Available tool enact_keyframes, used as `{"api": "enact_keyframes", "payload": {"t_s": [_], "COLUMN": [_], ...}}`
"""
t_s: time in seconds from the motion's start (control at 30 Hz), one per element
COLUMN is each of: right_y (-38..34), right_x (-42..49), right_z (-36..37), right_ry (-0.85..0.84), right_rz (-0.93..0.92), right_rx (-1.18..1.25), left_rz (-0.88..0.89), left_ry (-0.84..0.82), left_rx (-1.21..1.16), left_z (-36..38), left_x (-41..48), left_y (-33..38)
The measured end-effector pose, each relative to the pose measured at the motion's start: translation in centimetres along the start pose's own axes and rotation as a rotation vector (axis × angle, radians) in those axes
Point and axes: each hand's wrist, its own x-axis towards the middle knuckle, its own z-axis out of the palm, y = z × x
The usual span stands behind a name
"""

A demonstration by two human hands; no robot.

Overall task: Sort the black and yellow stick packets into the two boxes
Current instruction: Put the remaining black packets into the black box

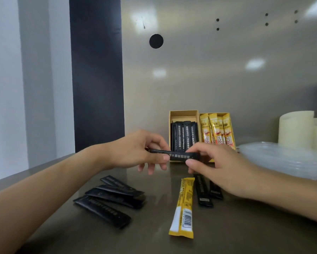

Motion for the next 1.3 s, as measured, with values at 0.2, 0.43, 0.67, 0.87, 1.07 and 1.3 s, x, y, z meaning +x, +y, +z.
{"api": "enact_keyframes", "payload": {"t_s": [0.2, 0.43, 0.67, 0.87, 1.07, 1.3], "right_y": [0.8, 0.8, 0.6, 0.7, 1.2, 2.1], "right_x": [0.3, 0.4, 0.3, 0.4, 0.6, 1.3], "right_z": [0.2, 0.3, 0.1, 0.1, -0.1, -1.2], "right_ry": [0.07, 0.062, 0.06, 0.064, 0.087, 0.212], "right_rz": [0.107, 0.168, 0.192, 0.192, 0.212, 0.293], "right_rx": [0.093, 0.178, 0.184, 0.173, 0.217, 0.358], "left_rz": [-0.049, -0.182, -0.306, -0.322, -0.31, -0.204], "left_ry": [0.096, 0.078, -0.664, -0.594, -0.516, -0.43], "left_rx": [-0.088, 0.11, 0.247, 0.352, 0.248, 0.195], "left_z": [0.1, -2.9, -6.3, -4.6, -3.4, -1.9], "left_x": [0.1, -1.2, -4.5, -4.0, -3.3, -2.7], "left_y": [0.5, 0.5, 1.8, 0.7, 0.6, 1.4]}}
